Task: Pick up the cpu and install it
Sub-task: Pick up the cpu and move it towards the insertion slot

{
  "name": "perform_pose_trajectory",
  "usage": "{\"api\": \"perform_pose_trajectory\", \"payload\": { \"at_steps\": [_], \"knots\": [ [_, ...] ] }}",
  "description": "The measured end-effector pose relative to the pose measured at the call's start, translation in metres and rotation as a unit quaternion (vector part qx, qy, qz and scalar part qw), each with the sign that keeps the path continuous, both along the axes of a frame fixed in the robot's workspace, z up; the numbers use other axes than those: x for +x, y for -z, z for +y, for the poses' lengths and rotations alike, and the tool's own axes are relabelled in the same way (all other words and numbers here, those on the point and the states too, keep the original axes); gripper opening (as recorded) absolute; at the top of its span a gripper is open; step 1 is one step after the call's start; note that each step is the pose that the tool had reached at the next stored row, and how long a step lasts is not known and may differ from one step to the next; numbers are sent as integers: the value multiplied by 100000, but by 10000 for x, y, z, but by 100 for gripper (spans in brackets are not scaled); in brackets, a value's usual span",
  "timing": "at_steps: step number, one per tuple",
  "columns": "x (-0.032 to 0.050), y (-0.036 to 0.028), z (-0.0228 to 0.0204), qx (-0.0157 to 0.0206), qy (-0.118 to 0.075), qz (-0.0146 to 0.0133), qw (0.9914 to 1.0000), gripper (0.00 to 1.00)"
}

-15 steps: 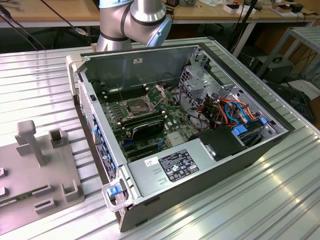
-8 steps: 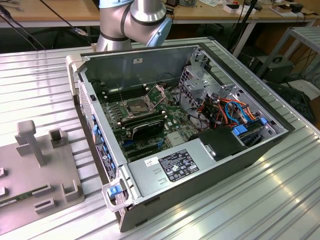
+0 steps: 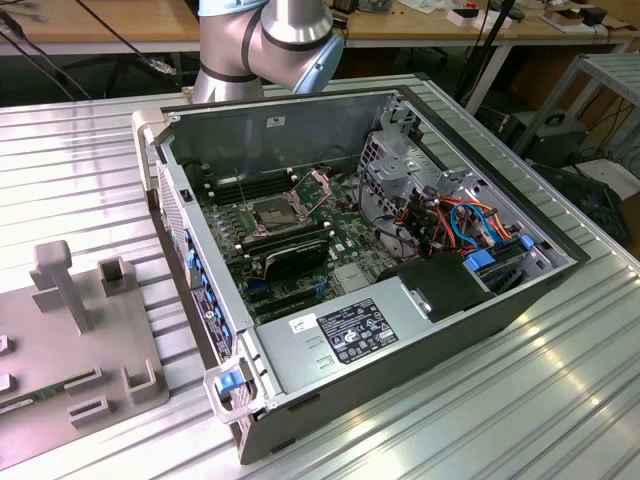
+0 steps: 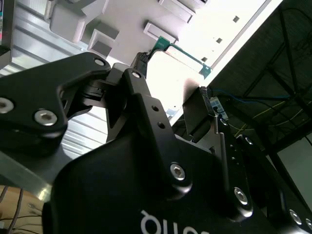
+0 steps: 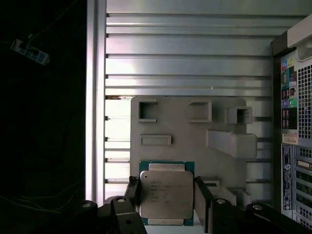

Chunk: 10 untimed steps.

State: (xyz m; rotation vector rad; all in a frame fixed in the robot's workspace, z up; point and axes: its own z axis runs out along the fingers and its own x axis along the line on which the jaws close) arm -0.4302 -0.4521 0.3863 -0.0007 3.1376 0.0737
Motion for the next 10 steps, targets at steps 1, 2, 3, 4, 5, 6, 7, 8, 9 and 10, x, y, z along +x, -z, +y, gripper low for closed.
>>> {"api": "perform_pose_trajectory", "payload": {
  "at_steps": [1,2,3,4,5,6,7,8,9,10],
  "knots": [
    [17,1,0,6,-2,-2,100000,55],
    [38,0,0,5,-3,-2,100000,55],
    [50,0,0,4,-2,0,100000,55],
    [63,0,0,-1,-3,1,100000,55],
    [81,0,0,-1,-1,4,100000,55],
    [97,0,0,2,-4,2,100000,55],
    [117,0,0,0,-2,-1,100000,55],
    [134,0,0,5,-3,0,100000,55],
    [150,0,0,2,-2,1,100000,55],
    [165,0,0,2,-3,0,100000,55]
  ]
}}
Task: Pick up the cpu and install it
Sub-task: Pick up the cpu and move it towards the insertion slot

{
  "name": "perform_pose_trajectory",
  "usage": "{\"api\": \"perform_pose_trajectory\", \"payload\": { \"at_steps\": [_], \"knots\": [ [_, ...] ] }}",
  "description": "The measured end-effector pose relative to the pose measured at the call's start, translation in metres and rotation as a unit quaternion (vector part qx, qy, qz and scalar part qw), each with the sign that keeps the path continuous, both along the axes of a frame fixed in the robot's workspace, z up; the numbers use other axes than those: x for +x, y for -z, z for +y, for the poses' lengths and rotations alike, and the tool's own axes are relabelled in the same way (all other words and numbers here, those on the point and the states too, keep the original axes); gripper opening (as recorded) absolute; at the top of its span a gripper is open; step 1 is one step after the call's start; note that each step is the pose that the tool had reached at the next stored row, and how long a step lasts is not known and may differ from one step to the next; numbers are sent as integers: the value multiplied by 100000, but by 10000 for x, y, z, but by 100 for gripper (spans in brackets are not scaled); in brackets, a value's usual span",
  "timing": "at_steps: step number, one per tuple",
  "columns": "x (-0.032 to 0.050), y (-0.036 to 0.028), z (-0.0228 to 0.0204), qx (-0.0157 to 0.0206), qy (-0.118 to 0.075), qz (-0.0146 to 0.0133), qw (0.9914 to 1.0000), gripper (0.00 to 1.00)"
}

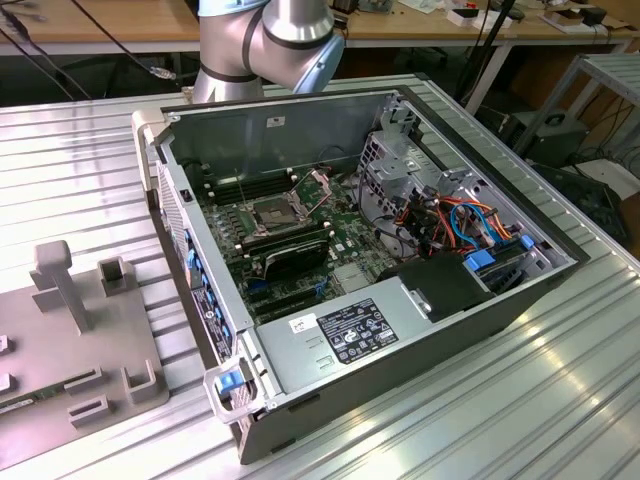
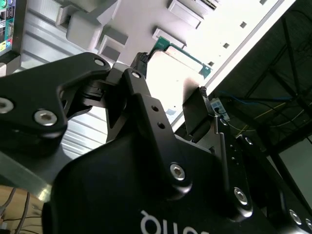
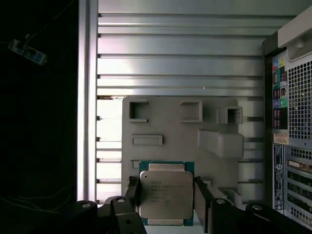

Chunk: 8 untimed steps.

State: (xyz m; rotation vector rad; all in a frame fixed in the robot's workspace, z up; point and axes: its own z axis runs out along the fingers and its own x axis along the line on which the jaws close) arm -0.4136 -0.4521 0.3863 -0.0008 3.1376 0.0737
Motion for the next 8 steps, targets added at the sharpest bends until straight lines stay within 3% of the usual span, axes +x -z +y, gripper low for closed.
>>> {"api": "perform_pose_trajectory", "payload": {
  "at_steps": [8],
  "knots": [
    [157,0,0,2,5,-1,100000,55]
  ]
}}
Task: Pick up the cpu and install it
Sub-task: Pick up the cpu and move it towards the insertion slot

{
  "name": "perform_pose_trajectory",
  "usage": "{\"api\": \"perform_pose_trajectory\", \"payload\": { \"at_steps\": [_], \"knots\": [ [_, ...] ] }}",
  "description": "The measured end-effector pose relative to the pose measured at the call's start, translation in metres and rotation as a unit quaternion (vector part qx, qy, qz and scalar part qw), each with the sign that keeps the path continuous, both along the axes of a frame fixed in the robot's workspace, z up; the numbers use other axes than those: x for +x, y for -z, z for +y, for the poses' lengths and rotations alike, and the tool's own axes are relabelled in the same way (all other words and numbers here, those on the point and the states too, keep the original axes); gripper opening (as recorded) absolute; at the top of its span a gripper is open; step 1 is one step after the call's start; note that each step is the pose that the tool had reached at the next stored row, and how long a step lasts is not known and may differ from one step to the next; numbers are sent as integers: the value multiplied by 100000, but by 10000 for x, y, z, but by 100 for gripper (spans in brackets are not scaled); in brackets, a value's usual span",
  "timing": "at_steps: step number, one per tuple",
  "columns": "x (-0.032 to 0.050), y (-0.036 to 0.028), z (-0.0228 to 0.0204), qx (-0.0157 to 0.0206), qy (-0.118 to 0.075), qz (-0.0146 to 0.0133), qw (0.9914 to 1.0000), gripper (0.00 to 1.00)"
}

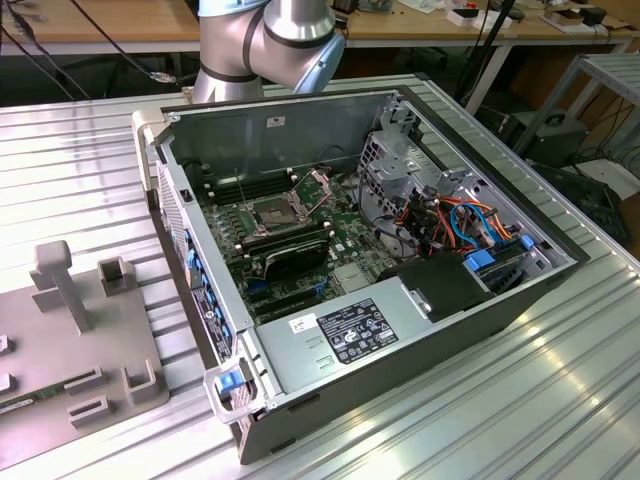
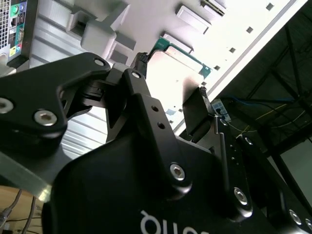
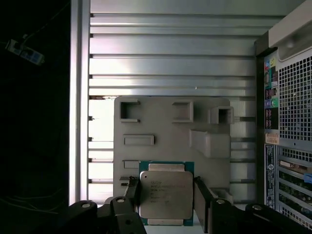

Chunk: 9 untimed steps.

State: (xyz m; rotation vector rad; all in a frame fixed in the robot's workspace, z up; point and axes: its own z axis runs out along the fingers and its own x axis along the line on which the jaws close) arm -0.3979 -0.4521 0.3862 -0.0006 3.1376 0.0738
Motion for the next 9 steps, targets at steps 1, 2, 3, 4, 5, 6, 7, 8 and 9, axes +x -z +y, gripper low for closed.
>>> {"api": "perform_pose_trajectory", "payload": {
  "at_steps": [1,2,3,4,5,6,7,8,9],
  "knots": [
    [29,0,0,1,-6,-5,100000,55],
    [52,0,0,0,-5,3,100000,55],
    [88,0,0,-2,-5,3,100000,55],
    [107,-1,0,-2,-4,8,100000,55],
    [132,0,0,-3,-5,4,100000,55],
    [153,0,0,-2,-4,5,100000,55],
    [175,0,0,-1,-2,5,100000,55],
    [206,0,0,-1,-2,7,100000,55],
    [224,0,0,-3,-1,5,100000,55]
  ]
}}
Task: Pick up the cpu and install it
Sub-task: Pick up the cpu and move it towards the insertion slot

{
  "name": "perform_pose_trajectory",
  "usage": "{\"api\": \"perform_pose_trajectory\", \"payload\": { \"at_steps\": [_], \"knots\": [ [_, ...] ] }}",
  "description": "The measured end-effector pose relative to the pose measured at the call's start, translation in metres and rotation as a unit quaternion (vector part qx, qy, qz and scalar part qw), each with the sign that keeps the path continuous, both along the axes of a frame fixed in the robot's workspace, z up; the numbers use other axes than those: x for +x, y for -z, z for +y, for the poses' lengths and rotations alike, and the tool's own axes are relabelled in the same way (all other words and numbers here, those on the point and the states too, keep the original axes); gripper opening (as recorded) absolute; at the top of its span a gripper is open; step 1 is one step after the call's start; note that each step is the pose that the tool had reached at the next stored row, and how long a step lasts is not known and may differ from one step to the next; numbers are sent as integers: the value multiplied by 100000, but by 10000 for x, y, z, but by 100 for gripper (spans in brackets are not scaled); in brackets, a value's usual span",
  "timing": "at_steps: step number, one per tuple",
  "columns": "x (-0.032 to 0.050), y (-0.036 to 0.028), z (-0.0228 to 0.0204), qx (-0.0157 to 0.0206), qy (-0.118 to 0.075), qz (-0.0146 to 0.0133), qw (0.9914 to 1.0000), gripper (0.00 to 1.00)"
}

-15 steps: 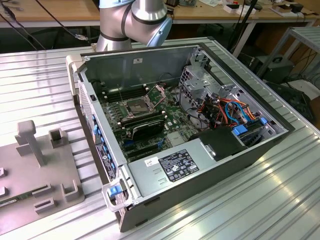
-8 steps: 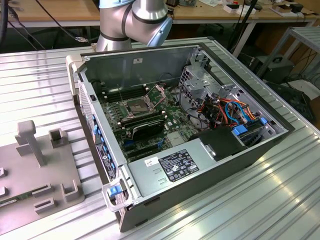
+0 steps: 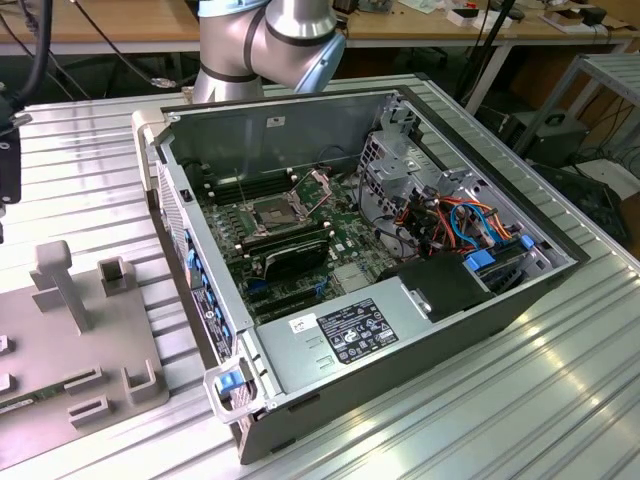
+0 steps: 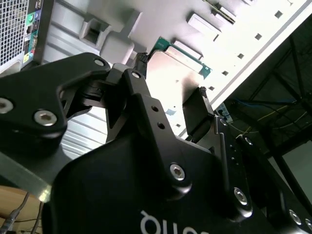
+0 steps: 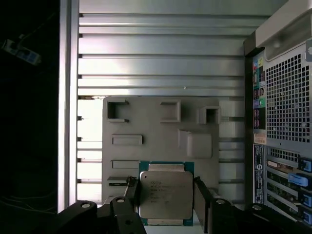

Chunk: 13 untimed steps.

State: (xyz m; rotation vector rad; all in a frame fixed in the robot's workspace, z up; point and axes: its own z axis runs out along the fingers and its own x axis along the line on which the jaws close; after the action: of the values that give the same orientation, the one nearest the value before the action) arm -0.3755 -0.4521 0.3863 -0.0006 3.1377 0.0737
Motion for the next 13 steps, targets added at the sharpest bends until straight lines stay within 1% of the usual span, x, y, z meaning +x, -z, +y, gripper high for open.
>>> {"api": "perform_pose_trajectory", "payload": {
  "at_steps": [5,13],
  "knots": [
    [146,0,0,-1,-5,2,100000,55],
    [316,0,0,3,-10,-2,100000,55]
  ]
}}
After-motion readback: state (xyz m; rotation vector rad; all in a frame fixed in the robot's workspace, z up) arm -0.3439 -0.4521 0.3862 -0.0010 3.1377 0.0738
